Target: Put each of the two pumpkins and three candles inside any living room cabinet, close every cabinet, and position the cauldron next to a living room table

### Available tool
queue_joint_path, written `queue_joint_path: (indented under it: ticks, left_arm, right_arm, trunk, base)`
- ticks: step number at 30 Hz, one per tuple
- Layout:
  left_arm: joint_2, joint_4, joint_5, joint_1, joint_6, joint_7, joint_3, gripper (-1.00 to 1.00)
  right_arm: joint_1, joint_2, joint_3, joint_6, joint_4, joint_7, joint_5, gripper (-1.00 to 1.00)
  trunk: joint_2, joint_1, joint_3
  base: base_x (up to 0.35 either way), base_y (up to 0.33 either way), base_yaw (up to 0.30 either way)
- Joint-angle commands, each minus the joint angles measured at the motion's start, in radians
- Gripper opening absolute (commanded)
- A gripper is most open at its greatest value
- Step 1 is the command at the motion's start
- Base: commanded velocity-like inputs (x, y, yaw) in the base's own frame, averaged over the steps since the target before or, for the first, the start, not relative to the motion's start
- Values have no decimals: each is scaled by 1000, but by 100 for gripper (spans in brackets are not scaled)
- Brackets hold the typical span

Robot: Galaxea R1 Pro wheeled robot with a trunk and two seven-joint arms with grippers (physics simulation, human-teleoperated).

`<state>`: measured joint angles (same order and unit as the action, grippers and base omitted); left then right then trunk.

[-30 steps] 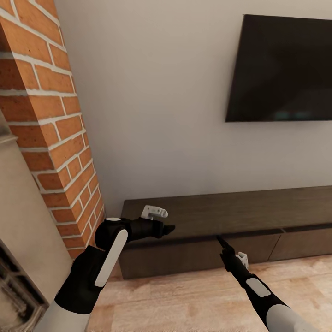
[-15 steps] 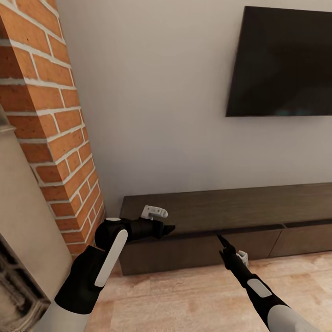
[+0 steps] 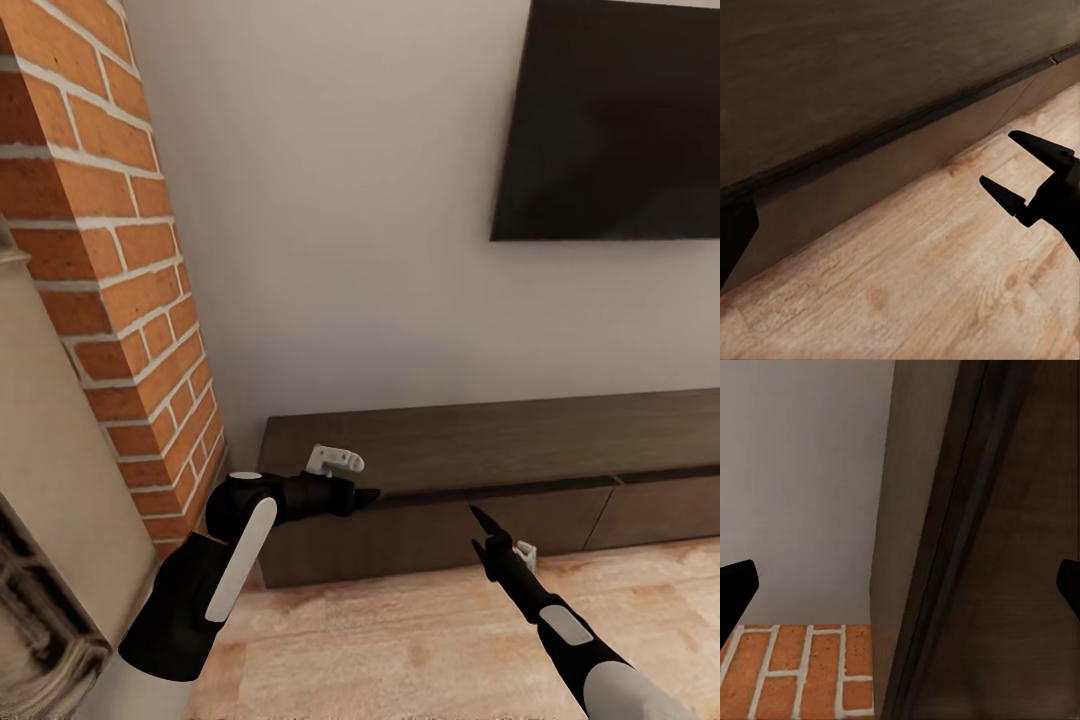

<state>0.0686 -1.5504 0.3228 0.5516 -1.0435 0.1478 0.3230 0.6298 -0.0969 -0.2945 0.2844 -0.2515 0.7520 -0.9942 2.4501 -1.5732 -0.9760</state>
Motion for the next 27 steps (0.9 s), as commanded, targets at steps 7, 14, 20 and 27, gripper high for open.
queue_joint_path:
  ticks: [7, 14, 20, 27]
  left_arm:
    - [0, 0, -10, 1, -4, 10, -1, 100]
    - [0, 0, -10, 1, -4, 10, -1, 100]
    - [0, 0, -10, 1, -4, 10, -1, 100]
    - [0, 0, -10, 1, -4, 10, -1, 100]
  right_arm:
    - [0, -1, -2, -15, -4, -1, -9, 100]
    - [1, -4, 0, -18, -5, -4, -8, 100]
    - [0, -1, 0, -20, -5, 0, -8, 100]
    - [0, -2, -1, -20, -7, 2, -8, 100]
  trunk:
    - [50, -27, -23]
    - [52, -30, -50]
    - [53, -33, -73]
    - [55, -36, -100]
  base:
    - [0, 0, 0]
    - [0, 0, 0]
    - [0, 0, 0]
    - [0, 0, 0]
